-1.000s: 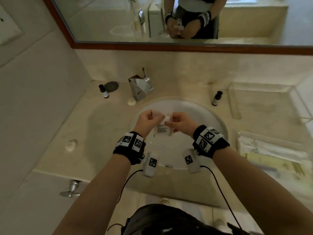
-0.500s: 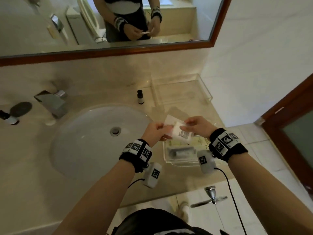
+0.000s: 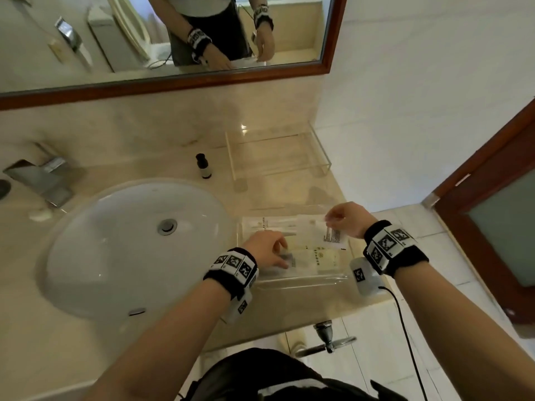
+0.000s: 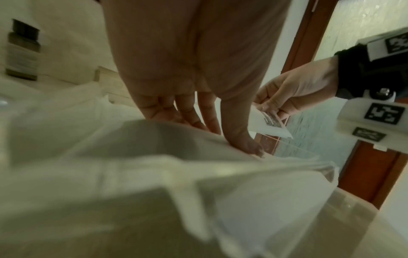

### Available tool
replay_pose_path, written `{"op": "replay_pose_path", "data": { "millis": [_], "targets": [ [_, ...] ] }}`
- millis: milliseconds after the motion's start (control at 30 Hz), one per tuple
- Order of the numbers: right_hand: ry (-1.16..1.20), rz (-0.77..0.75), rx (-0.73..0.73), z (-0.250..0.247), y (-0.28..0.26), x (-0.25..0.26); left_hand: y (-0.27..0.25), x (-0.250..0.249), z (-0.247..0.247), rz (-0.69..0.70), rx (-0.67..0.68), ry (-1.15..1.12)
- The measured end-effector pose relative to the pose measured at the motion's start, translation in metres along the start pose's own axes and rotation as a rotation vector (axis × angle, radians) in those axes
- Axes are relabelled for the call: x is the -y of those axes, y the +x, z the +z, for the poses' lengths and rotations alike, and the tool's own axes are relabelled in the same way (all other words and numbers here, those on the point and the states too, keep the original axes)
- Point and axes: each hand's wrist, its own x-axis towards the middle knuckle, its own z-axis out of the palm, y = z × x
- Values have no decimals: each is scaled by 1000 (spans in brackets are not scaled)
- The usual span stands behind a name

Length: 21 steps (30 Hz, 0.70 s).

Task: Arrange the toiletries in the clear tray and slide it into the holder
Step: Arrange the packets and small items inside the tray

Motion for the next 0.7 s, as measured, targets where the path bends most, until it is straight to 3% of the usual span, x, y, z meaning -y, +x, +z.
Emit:
{"op": "replay_pose_path", "data": {
  "millis": [500,700],
  "targets": [
    [-59,-68,88,9,18,8,-3,-5,-3,-12,53,187],
    [-53,-84,97,16,20,9,-3,-4,-4,-20,86,165]
  ]
}}
